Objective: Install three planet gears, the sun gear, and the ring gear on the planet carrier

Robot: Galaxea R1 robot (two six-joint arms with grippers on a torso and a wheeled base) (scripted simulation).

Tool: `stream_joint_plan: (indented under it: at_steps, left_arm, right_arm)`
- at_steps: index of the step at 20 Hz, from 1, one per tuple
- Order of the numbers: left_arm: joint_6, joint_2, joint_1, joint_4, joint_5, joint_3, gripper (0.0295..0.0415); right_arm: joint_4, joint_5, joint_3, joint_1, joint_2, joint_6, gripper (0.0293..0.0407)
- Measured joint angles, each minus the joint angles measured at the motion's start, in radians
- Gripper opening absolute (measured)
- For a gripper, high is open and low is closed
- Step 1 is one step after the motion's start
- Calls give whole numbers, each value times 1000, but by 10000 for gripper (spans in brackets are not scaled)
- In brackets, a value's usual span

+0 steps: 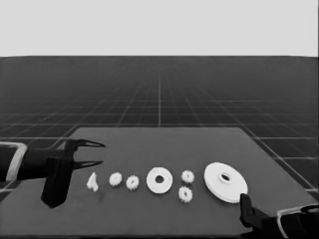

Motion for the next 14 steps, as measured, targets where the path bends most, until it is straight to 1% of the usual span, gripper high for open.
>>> stream_joint_plan:
  at_steps: [1, 2, 3, 4, 5, 6, 7, 8, 9, 10, 11, 12, 14]
  left_arm:
    - [-3, -3, 71, -73, 49, 71, 295]
    - [-2, -2, 45, -44, 30, 43, 297]
    - [-1, -1, 29, -26, 18, 25, 314]
    - [-1, -1, 20, -15, 11, 15, 347]
    - [-486, 186, 238, 467, 406, -47, 379]
    - [-986, 415, 313, 456, 811, -195, 401]
    - [-1289, 546, 321, 235, 905, -398, 402]
    - [-1416, 609, 326, 80, 880, -569, 395]
    - [-1465, 644, 332, -14, 853, -689, 389]
    - [-1482, 667, 336, -70, 838, -770, 387]
    - [-1488, 682, 339, -105, 829, -822, 385]
    - [-1489, 692, 341, -125, 825, -855, 385]
    - [-1487, 702, 343, -144, 821, -890, 385]
  right_arm:
    - [76, 23, 53, -54, 14, -3, 293]
    - [45, 14, 29, -34, 8, -2, 308]
    - [26, 8, 16, -22, 5, -1, 337]
    - [16, 4, 8, -15, 3, -1, 368]
    - [9, 2, 3, -11, 1, 0, 380]
    - [6, 1, 1, -9, 1, 0, 383]
    - [3, 1, -1, -7, 0, 0, 384]
    - [2, 0, -2, -7, 0, 0, 384]
    - [1, 0, -2, -6, 0, 0, 385]
    - [1, 0, -2, -6, 0, 0, 385]
    - [1, 0, -3, -6, 0, 0, 385]
    - [1, 0, -3, -6, 0, 0, 385]
    - [1, 0, -3, -6, 0, 0, 385]
